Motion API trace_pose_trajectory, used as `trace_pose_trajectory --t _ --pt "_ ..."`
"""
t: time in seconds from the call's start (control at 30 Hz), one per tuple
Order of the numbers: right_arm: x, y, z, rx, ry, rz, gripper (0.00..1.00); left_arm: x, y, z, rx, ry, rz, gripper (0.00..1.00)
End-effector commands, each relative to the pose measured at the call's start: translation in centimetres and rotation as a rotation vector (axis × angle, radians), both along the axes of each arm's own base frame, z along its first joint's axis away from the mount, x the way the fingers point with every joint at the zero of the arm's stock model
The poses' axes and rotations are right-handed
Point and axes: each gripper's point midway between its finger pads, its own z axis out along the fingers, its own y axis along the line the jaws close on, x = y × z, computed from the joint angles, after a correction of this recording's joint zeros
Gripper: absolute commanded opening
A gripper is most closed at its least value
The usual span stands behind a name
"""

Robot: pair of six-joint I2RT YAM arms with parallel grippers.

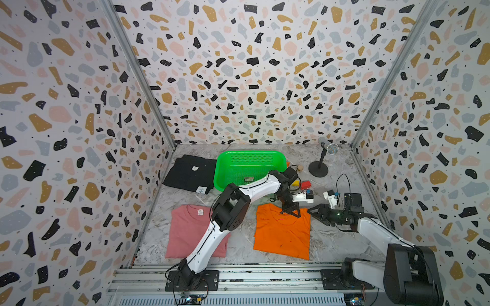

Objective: Put the folded t-shirts into the basket
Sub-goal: Pick up the T-shirt from the center of the board.

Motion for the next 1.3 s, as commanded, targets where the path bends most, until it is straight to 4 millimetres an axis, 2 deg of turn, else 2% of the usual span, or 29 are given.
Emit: trace_pose_trajectory --t 0.0,0.13,0.33,0.77,0.93,1.27 --pt "-0.4 -0.8 -1.4 -0.06 0.033 -0.035 0.68 -1.0 0.0 0.2 -0.02 0.038 -0.032 0.19" --pt "-0.6 -0.2 -1.5 -0.027 0.02 -0.001 0.69 -1.2 0.1 0.2 -0.02 0.042 -0.035 0.2" --pt "0.2 1.3 0.1 0.111 -0.101 0.053 0.68 -1.2 0.0 0.4 -0.028 0.049 -0.038 0.22" --pt "1.0 2.0 1.4 0.208 -0.165 0.067 0.63 -1.3 0.0 0.4 -0.03 0.064 -0.043 0.25" --pt "0.5 2.4 1.2 0.217 -0.149 0.076 0.61 -1.3 -0.1 0.2 -0.025 0.066 -0.04 0.3" --pt "-1.2 2.4 0.0 0.197 -0.098 0.065 0.63 -1.4 -0.1 0.2 -0.026 0.072 -0.044 0.31"
